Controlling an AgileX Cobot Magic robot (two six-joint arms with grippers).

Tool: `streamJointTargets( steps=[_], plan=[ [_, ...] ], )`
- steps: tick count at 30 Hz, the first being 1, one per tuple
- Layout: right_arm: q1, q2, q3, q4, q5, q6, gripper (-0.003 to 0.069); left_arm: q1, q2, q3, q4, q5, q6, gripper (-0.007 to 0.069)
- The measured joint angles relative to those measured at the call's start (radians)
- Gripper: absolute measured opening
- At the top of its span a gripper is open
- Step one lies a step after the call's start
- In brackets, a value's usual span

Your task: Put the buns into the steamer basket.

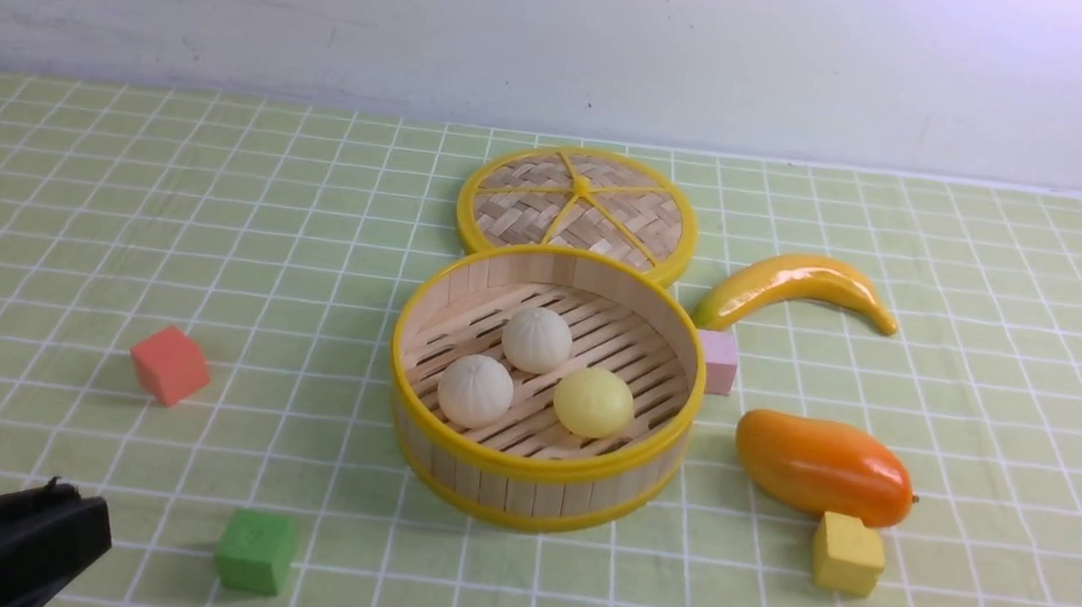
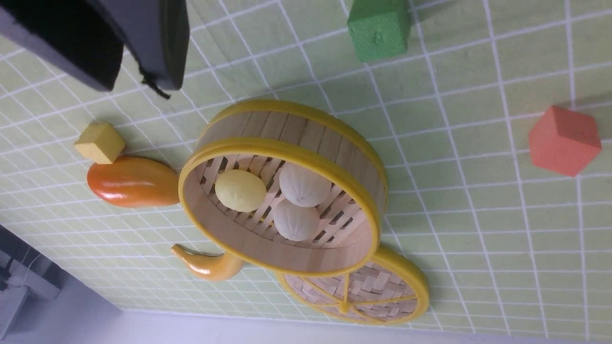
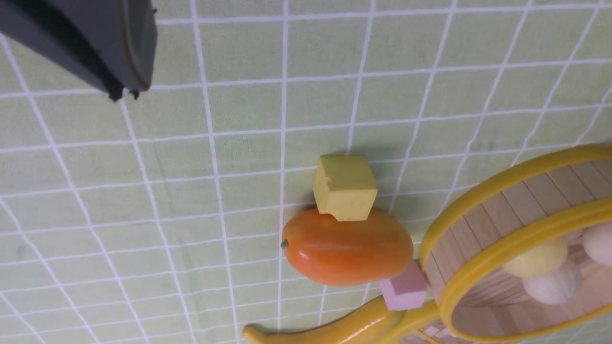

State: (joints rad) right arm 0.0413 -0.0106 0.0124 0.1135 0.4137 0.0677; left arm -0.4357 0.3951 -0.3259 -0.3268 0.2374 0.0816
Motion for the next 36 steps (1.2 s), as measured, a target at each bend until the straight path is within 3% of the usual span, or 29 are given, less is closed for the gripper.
streamJointTargets(
  steps=[3,7,9,14,17,22,36],
  plan=[
    [0.0,0.0,0.0,0.001,0.0,0.0,-0.001,0.007,-0.015,0.016,0.038,-0.066,0.0,0.0123],
    [0.0,0.0,0.0,0.001,0.0,0.0,-0.001,0.091,-0.08,0.054,0.062,-0.184,-0.018,0.0123],
    [0.0,0.0,0.0,0.001,0.0,0.0,-0.001,0.202,-0.181,0.091,0.071,-0.21,-0.082,0.0096],
    [0.0,0.0,0.0,0.001,0.0,0.001,-0.0006,0.353,-0.376,0.219,0.133,-0.154,-0.205,-0.0011],
    [0.0,0.0,0.0,0.001,0.0,0.002,-0.0005,0.369,-0.404,0.319,0.176,-0.103,-0.252,-0.0013],
    [0.0,0.0,0.0,0.001,-0.001,0.003,0.0001,0.37,-0.405,0.357,0.196,0.135,-0.285,-0.0013],
    [0.0,0.0,0.001,0.001,-0.002,0.004,0.0004,0.37,-0.405,0.357,0.196,0.147,-0.289,-0.0013]
  ],
)
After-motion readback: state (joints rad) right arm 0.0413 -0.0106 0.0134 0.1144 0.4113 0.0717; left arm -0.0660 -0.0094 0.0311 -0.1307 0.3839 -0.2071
